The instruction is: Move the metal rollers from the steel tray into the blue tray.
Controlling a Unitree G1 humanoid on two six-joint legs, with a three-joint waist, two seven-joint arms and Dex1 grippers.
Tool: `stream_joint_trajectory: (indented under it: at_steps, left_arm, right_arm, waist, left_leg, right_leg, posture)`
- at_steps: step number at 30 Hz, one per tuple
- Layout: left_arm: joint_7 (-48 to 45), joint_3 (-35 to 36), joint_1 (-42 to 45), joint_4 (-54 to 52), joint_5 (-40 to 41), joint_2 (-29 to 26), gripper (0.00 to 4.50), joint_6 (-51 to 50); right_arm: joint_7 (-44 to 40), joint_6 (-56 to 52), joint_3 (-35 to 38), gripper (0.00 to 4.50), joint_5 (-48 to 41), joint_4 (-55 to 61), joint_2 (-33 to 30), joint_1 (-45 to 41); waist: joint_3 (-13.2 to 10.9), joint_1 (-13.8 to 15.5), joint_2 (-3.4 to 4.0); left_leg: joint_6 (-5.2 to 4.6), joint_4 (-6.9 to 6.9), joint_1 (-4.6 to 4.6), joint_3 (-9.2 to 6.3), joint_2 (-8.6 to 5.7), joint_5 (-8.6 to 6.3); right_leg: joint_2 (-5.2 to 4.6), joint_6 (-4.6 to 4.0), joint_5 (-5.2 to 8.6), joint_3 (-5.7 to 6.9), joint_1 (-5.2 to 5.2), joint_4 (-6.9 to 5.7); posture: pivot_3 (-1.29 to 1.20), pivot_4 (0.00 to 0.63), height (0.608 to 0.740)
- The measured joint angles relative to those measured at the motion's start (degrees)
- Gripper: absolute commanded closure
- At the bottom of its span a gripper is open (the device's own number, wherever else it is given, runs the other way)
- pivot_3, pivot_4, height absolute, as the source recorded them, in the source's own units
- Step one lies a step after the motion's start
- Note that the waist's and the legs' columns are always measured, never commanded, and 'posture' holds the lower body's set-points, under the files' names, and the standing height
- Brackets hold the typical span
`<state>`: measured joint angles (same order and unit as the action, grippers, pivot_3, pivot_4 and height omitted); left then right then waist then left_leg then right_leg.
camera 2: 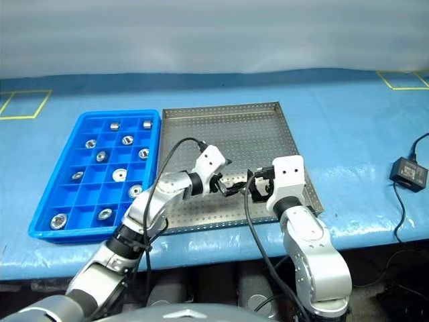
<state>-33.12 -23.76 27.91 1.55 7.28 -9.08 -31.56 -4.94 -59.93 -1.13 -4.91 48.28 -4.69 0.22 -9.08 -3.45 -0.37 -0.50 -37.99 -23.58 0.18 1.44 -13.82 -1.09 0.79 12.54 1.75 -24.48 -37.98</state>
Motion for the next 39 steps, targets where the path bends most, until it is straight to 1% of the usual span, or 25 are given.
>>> stream_joint_trajectory:
  at_steps: [4, 9, 13, 17, 20, 24, 26, 27, 30, 32, 34, 36, 39]
  left_arm:
    - [-2.27, -1.74, 2.6, 5.09, -1.19, 1.02, 0.0, 2.2]
    - [-2.54, -1.99, 6.05, 12.35, -3.84, 3.05, 0.0, 5.58]
    - [-3.17, -2.32, 7.44, 17.5, -5.34, 4.65, 0.0, 8.13]
    - [-5.7, -4.15, 8.21, 21.41, -7.2, 5.43, 0.0, 10.01]
    - [-6.45, -5.13, 9.06, 23.15, -8.79, 5.88, 0.64, 10.01]
    - [-5.66, -4.93, 10.32, 24.09, -10.73, 6.29, 1.92, 9.27]
    - [-5.54, -4.73, 10.32, 24.16, -10.98, 6.52, 2.64, 9.08]
    - [-5.34, -4.49, 10.32, 24.17, -11.14, 6.53, 2.77, 8.94]
    - [-4.34, -2.91, 10.16, 23.86, -10.92, 6.55, 2.76, 7.84]
    - [-2.71, 0.96, 8.87, 22.01, -9.17, 6.8, 2.76, 5.98]
    - [-0.45, 5.28, 7.54, 18.1, -6.93, 7.34, 2.76, 4.12]
    - [2.53, 10.25, 6.32, 12.02, -4.3, 8.45, 2.76, 2.04]
    - [7.06, 15.28, 6.01, 3.82, -1.97, 9.22, 2.76, 0.1]
  right_arm:
    - [0.06, 0.02, 0.11, 0.02, -0.05, 0.06, -0.28, -0.33]
    - [0.36, 0.03, 0.71, 0.02, -0.22, 1.42, 0.1, -1.05]
    - [0.88, 0.1, 0.7, 0.02, -0.24, 2.34, 0.49, -0.87]
    - [1.58, 0.5, 0.74, 0.02, -0.19, 2.7, 0.65, 0.11]
    - [2.05, 0.56, 1.1, 0.0, -0.13, 3.83, 0.74, 0.79]
    - [2.91, 0.65, 1.77, 0.0, -0.03, 4.81, 0.98, 1.9]
    - [3.37, 0.65, 1.77, 0.0, 0.01, 4.87, 1.06, 2.31]
    - [3.55, 0.65, 1.73, 0.0, 0.02, 4.87, 1.06, 2.34]
    - [3.84, 0.65, 1.57, 0.0, 0.02, 4.87, 1.03, 2.29]
    - [4.0, 0.65, 1.18, 0.0, 0.03, 4.86, 1.03, 2.21]
    - [4.07, 0.65, 0.61, 0.0, 0.04, 4.87, 0.99, 2.12]
    - [4.06, 0.66, 0.25, 0.0, 0.02, 4.71, 0.98, 1.29]
    - [3.89, 0.92, -0.68, 0.0, -0.07, 3.78, 0.99, -1.3]
  waist:
    - [0.0, -0.27, 0.0]
    - [0.0, -0.58, 0.0]
    - [0.0, -1.03, 0.0]
    - [0.0, -1.83, 0.0]
    - [0.01, -2.58, -0.01]
    - [0.05, -3.96, -0.02]
    - [0.05, -4.7, -0.02]
    - [0.05, -5.03, -0.02]
    - [0.05, -5.81, -0.03]
    - [0.05, -6.72, -0.03]
    - [0.04, -7.18, -0.03]
    - [0.04, -7.41, -0.03]
    - [0.04, -7.33, -0.03]
  left_leg:
    - [-0.03, -0.01, 0.01, 0.04, -0.01, 0.01]
    - [-0.07, 0.0, 0.01, 0.08, -0.03, 0.0]
    - [-0.12, -0.01, -0.01, 0.13, -0.04, -0.03]
    - [-0.17, -0.02, 0.0, 0.19, -0.05, -0.06]
    - [-0.18, -0.06, 0.0, 0.2, -0.05, -0.07]
    - [-0.2, -0.1, 0.03, 0.23, -0.05, -0.06]
    - [-0.24, -0.1, 0.03, 0.25, -0.02, -0.04]
    - [-0.26, -0.1, 0.04, 0.25, -0.02, -0.03]
    - [-0.32, -0.09, 0.04, 0.26, 0.0, 0.0]
    - [-0.33, -0.08, 0.04, 0.31, 0.08, 0.01]
    - [-0.34, -0.08, 0.02, 0.35, 0.08, 0.01]
    - [-0.37, -0.08, 0.02, 0.4, 0.07, 0.0]
    - [-0.39, -0.08, 0.06, 0.46, 0.04, 0.0]
  right_leg:
    - [0.01, 0.02, -0.01, -0.04, -0.01, -0.01]
    - [0.01, 0.04, -0.03, -0.09, -0.02, 0.0]
    - [0.0, 0.07, -0.04, -0.16, -0.03, 0.03]
    - [-0.02, 0.11, -0.06, -0.22, -0.04, 0.04]
    - [-0.02, 0.13, -0.08, -0.26, -0.04, 0.04]
    - [-0.03, 0.21, -0.12, -0.32, -0.01, 0.04]
    - [-0.05, 0.25, -0.14, -0.41, -0.01, 0.04]
    - [-0.05, 0.27, -0.16, -0.48, -0.01, 0.03]
    - [-0.05, 0.33, -0.19, -0.61, -0.02, 0.02]
    - [-0.06, 0.38, -0.22, -0.74, -0.05, 0.02]
    - [-0.07, 0.42, -0.24, -0.82, -0.08, 0.02]
    - [-0.09, 0.46, -0.27, -0.9, -0.09, 0.04]
    - [-0.09, 0.53, -0.31, -0.97, -0.06, 0.04]
  posture:
    - [-0.16, 0.15, 0.74]
    - [-0.2, 0.15, 0.74]
    - [-0.24, 0.15, 0.74]
    - [-0.28, 0.15, 0.74]
    - [-0.29, 0.15, 0.74]
    - [-0.3, 0.15, 0.74]
    - [-0.3, 0.15, 0.74]
    - [-0.3, 0.15, 0.74]
    - [-0.3, 0.15, 0.74]
    - [-0.3, 0.15, 0.74]
    - [-0.29, 0.15, 0.74]
    - [-0.26, 0.15, 0.74]
    - [-0.2, 0.15, 0.74]
